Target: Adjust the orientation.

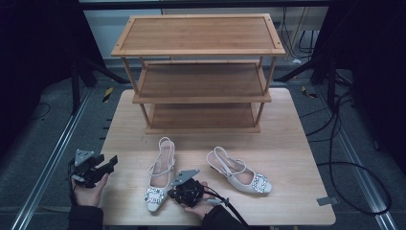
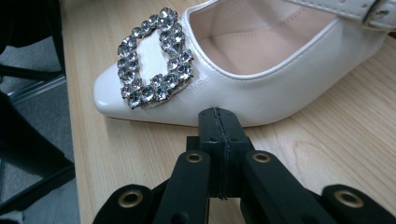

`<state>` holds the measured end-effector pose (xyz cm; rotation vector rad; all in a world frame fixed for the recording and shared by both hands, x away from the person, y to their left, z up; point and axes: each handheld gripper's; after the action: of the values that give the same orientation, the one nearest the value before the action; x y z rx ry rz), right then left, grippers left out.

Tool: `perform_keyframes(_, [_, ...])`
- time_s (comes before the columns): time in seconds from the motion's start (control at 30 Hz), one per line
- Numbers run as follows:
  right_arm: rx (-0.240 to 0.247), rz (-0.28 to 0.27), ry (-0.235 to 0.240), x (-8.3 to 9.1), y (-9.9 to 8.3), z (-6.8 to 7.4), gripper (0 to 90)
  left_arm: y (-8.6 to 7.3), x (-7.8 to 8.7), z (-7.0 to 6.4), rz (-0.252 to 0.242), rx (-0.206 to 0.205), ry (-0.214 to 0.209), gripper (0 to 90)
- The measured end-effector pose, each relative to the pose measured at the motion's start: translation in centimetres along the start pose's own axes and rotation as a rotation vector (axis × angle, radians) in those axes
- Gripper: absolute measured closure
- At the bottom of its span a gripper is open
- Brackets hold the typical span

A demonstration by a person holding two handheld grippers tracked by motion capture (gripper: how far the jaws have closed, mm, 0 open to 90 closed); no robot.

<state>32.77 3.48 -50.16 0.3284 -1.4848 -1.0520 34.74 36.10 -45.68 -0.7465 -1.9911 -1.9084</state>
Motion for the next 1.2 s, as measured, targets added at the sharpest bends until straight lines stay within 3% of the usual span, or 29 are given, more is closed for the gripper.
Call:
perform_keyframes(0.27, [0.003,-0.032,-0.051,-2.4,1.5,0.8,90.0,0.1,0.1,0.0,-0.006,0.002,0.002,42.8])
perform_keyframes(0.37, [0.008,-0.020,-0.082,-4.2,3.2,1.3,90.0,0.1,0.1,0.2,-0.009,0.011,0.005,42.7])
perform_keyframes(0.57, [0.014,-0.028,-0.068,-6.3,4.7,2.2,90.0,0.1,0.2,0.5,-0.011,0.015,0.010,42.7])
perform_keyframes(0.6, [0.042,-0.029,-0.085,-7.0,5.2,2.8,90.0,0.1,0.2,0.5,-0.010,0.014,0.011,42.7])
perform_keyframes(0.8, [0.057,-0.055,-0.074,-7.0,5.4,3.2,86.2,0.0,0.1,0.7,-0.008,0.023,0.011,42.7])
perform_keyframes(0.9, [0.058,-0.115,-0.051,-4.7,5.3,2.7,83.2,0.0,0.1,0.8,-0.008,0.026,0.015,42.7])
perform_keyframes(0.93, [0.055,-0.166,-0.058,-2.5,5.4,2.0,81.7,0.0,0.1,0.7,-0.007,0.025,0.015,42.8])
perform_keyframes(1.0, [0.059,-0.184,-0.066,-1.5,5.5,1.7,80.9,0.0,0.1,0.7,-0.006,0.022,0.015,42.8])
perform_keyframes(1.03, [0.062,-0.243,-0.114,1.6,5.6,0.6,79.7,0.0,0.1,0.6,-0.005,0.020,0.016,42.8])
perform_keyframes(1.1, [0.058,-0.260,-0.136,2.6,5.7,0.1,79.8,0.0,0.0,0.6,-0.003,0.021,0.016,42.9])
perform_keyframes(1.17, [0.017,-0.311,-0.254,6.3,5.5,-2.6,82.4,0.0,0.0,0.6,0.000,0.019,0.017,42.9])
perform_keyframes(1.2, [-0.006,-0.317,-0.277,6.9,5.3,-3.3,83.5,0.0,-0.1,0.5,0.001,0.017,0.017,42.9])
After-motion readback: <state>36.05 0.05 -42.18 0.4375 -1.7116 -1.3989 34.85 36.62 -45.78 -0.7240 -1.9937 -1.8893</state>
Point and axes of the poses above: each handheld gripper's, and its own axes: x roughly backward along the jaws, y roughly out of its top, z roughly to its left, and after that the axes turned 1 degree about x, right-handed
